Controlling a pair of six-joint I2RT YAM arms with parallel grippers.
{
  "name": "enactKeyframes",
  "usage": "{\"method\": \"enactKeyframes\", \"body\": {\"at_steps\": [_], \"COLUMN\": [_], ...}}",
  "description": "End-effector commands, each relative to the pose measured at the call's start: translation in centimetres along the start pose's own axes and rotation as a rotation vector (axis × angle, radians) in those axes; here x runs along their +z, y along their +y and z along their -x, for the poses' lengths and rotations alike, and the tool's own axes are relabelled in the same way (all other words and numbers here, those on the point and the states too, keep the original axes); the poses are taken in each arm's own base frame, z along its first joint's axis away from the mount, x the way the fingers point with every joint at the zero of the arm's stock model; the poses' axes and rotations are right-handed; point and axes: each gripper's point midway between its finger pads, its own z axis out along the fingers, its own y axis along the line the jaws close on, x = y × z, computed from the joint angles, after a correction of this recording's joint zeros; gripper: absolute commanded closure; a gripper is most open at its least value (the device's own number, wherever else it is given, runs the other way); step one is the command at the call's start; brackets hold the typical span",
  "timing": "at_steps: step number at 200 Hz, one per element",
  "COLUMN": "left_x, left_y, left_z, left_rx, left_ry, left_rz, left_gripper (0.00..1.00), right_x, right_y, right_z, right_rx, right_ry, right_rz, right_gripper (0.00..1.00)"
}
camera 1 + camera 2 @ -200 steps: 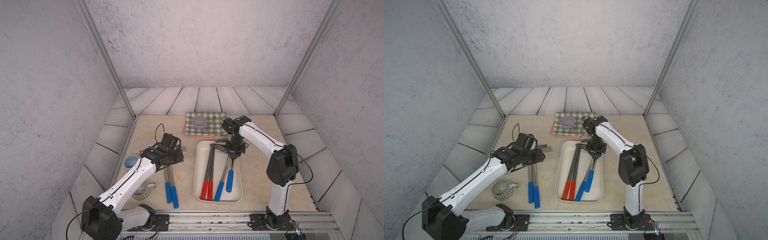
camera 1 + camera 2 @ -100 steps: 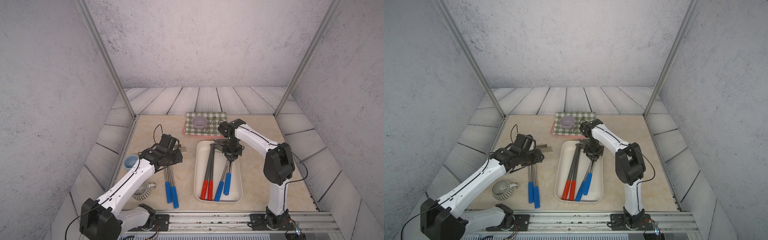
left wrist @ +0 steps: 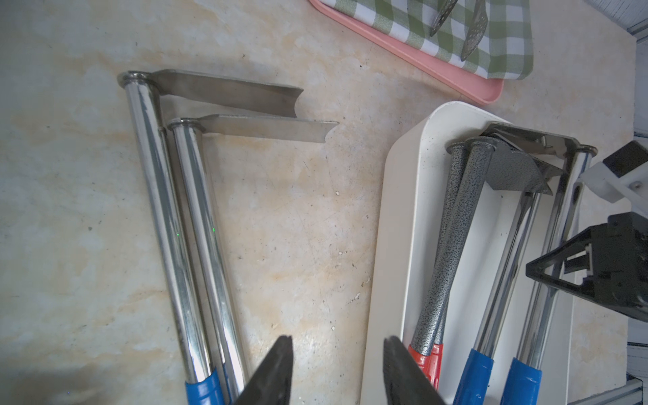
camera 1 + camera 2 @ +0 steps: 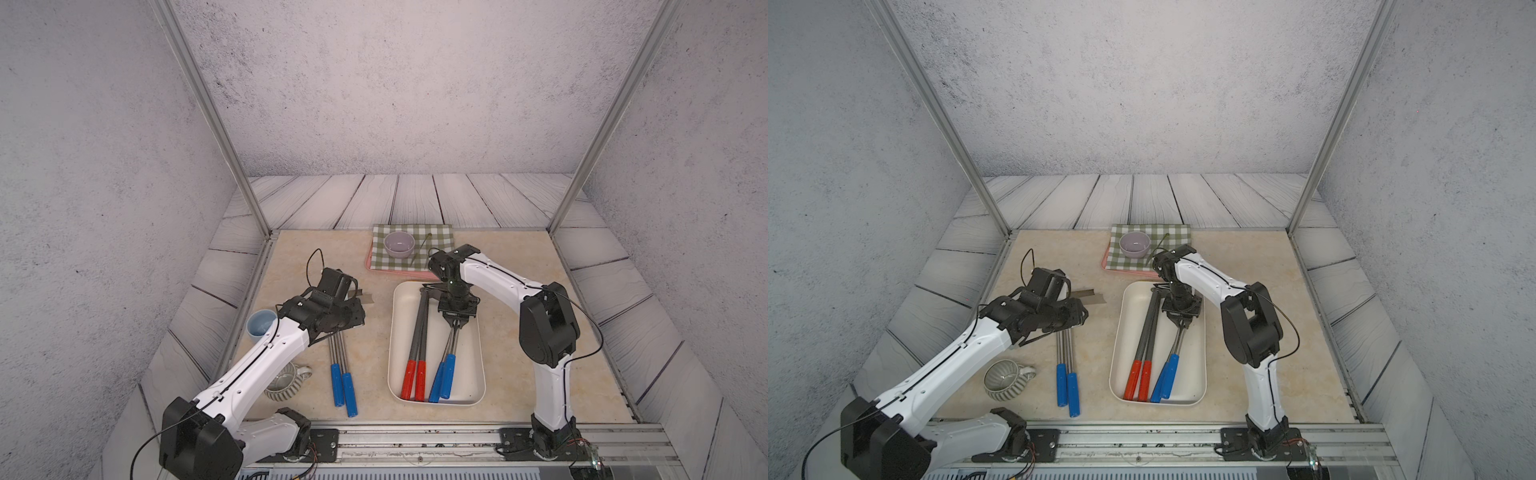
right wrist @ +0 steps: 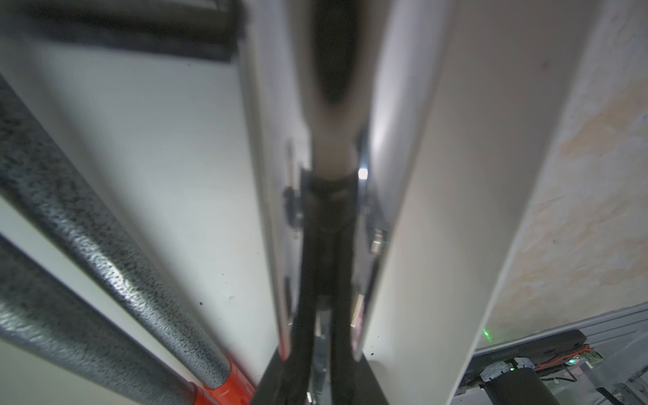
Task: Put the small hoe into the storage box
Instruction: Place the hoe in the storage box.
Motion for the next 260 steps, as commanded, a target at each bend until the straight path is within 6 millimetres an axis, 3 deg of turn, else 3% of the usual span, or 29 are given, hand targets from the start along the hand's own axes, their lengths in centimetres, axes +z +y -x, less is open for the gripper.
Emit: {"method": "enactKeyframes", "body": {"at_steps": [1,91,155,185,226,260], "left_x": [-0.1,-0.2,-0.3,-0.2,0.0,0.3], "left_y": [0.3,0.4,0.5,0.4,0.4,0.3], "left_z": [-0.1,0.1,0.1,0.2,0.1,0.0], "left_rx": [0.001,0.004,0.006,0.006,0.002,0.002], "left_ry": [-0.007,-0.005,-0.002,0.0,0.005,0.011], "left_rz": [-0.001,0.003,0.009,0.011,0.011,0.005], "left_gripper": [0.54,0.54,0.54,0.54,0.54,0.54], "right_x": [-0.6,0.3,-4.3,-6.0,-5.3,-4.4], "right_y": [0.7,1.3,1.2,0.0,-1.5,-1.4], "right_z": [-0.6,-0.9,0.2,1.1,2.3,3.1], "right_rx": [0.008,0.024,0.021,0.038,0.075,0.085], "right_ry": [0.02,0.052,-0.056,-0.098,-0.081,-0.067], "right_rz": [0.027,0.057,0.159,0.192,0.21,0.218], "right_gripper": [0.74,0.62,0.52,0.49,0.5,0.52]}}
